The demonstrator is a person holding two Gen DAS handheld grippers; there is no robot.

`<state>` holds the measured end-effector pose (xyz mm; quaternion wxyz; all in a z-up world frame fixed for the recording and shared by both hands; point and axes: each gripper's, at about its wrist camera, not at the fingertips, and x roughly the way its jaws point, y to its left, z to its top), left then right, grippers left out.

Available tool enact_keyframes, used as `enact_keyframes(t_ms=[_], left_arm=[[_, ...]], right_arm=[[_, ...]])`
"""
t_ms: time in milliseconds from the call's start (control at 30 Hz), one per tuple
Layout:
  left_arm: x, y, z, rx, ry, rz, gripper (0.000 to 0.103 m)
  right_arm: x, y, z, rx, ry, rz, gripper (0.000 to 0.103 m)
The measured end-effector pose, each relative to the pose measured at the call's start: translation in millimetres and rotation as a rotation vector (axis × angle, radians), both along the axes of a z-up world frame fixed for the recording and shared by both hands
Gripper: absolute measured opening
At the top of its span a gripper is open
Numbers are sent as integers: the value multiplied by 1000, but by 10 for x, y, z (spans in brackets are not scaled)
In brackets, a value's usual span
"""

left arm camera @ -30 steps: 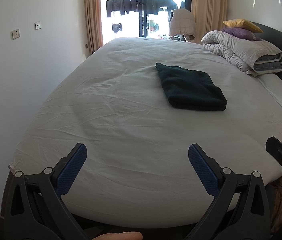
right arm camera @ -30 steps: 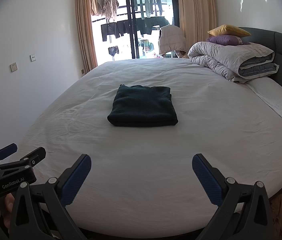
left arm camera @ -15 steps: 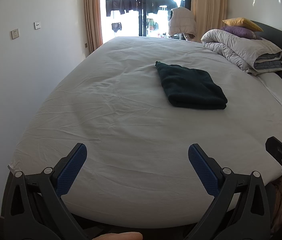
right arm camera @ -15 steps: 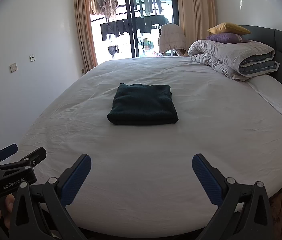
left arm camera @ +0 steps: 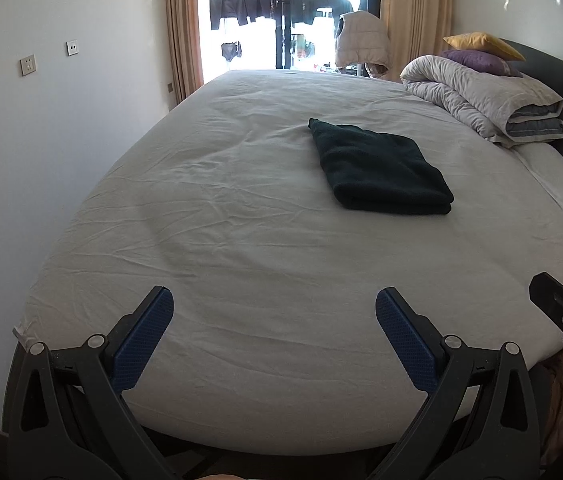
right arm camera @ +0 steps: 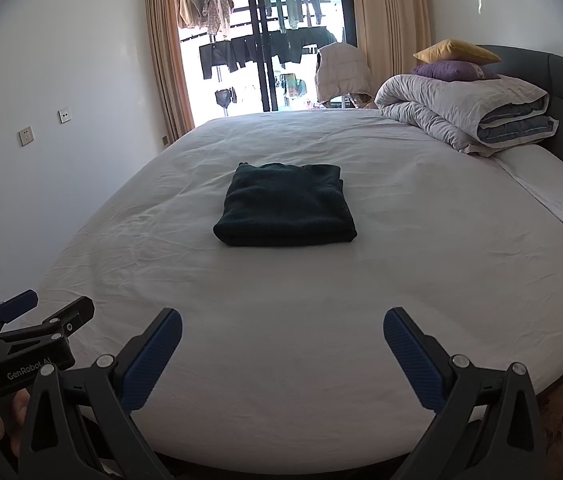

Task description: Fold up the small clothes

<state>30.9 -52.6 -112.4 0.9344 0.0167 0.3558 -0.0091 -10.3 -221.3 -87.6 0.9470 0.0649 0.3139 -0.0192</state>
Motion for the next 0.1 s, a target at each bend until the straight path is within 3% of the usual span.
enact_keyframes(t_ms=[100], left_arm=[[-6, -12, -2, 7, -8, -3, 103]], right_arm=[[6, 0, -7, 4, 2, -1, 103]])
